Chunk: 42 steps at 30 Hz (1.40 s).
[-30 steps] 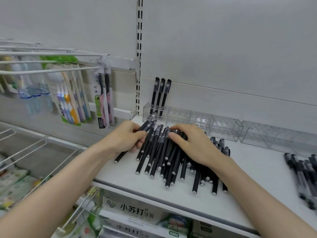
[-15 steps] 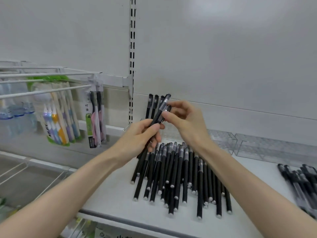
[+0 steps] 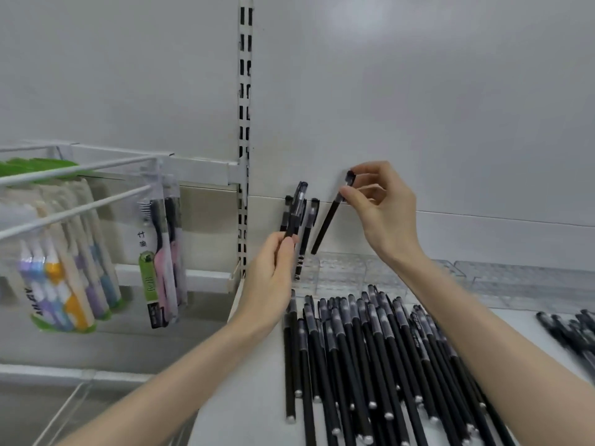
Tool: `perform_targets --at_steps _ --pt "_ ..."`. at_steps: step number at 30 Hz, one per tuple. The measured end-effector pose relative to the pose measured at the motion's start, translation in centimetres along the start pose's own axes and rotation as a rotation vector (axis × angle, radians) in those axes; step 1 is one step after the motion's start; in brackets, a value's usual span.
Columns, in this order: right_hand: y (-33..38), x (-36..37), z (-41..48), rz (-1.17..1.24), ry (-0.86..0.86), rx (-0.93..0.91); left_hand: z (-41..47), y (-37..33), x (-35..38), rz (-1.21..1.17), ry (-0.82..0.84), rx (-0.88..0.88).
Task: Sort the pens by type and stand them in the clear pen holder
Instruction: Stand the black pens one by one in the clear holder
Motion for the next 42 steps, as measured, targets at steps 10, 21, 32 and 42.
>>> perform_targets --at_steps 10,21,32,42 --pt "-1.8 2.5 -0.7 -0.124 0.174 -0.024 -0.1 2.2 -0.4 -0.099 0.008 -0.035" --pt "-2.4 2.5 0.4 -0.106 0.242 0.004 0.0 2.2 0.1 -0.089 0.064 -0.024" --pt "-2.9 3.2 -0.2 -0.166 0.277 0.012 -0.1 1.9 0.0 -0.134 0.075 -0.044" --pt "-1.6 3.2 -3.1 0.215 0.343 0.153 -0.6 1.4 0.8 -0.189 0.151 -0.002"
Point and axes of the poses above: each hand's wrist, its own z-axis towards the middle knuckle, its own x-axis out of the palm, y = z × x, the point moved 7 cm from there along z, towards the middle knuckle, and after that the axes turned 2 degrees about y, right-handed, at the moved point
